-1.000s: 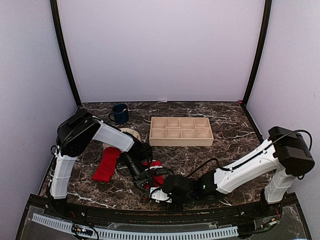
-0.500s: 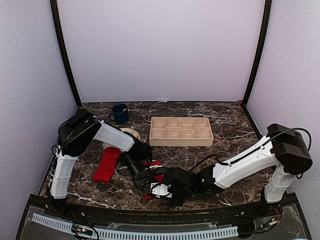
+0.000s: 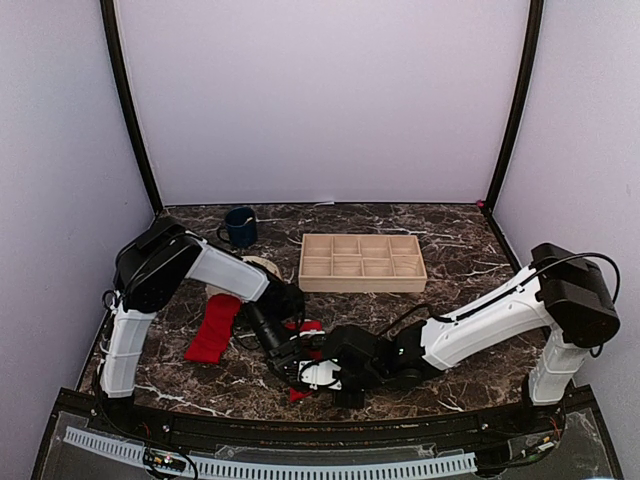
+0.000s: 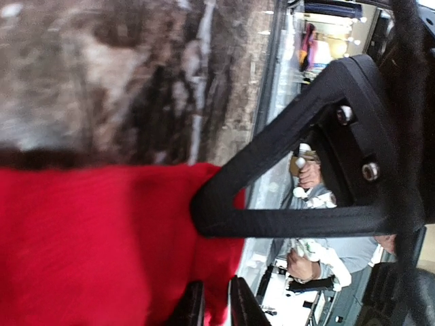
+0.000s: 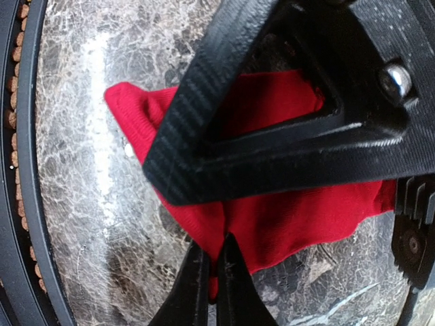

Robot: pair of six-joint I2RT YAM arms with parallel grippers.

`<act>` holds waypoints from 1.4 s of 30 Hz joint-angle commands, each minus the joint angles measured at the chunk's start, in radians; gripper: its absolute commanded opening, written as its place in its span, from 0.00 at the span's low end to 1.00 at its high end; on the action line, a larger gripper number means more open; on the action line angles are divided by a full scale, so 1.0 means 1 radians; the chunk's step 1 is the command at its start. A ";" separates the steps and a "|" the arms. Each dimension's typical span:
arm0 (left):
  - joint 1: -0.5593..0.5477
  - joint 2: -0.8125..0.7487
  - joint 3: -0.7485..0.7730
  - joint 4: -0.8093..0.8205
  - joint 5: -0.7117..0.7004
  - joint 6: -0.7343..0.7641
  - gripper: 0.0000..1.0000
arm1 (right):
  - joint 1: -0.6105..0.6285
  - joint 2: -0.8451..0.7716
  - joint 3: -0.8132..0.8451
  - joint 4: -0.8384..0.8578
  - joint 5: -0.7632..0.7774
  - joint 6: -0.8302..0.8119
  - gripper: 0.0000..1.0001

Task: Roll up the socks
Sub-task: Roll the sock at the center of the board.

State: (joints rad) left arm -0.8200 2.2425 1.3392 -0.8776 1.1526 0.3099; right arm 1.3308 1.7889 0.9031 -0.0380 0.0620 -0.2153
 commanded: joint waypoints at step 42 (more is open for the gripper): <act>0.108 -0.846 -0.583 0.773 -0.834 -0.571 0.21 | -0.157 0.151 0.234 -0.388 -0.449 0.107 0.03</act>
State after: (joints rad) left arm -0.6865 1.5311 0.8318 -0.2249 0.5144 -0.1802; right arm 1.1927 1.8923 1.1149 -0.3347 -0.3286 -0.1127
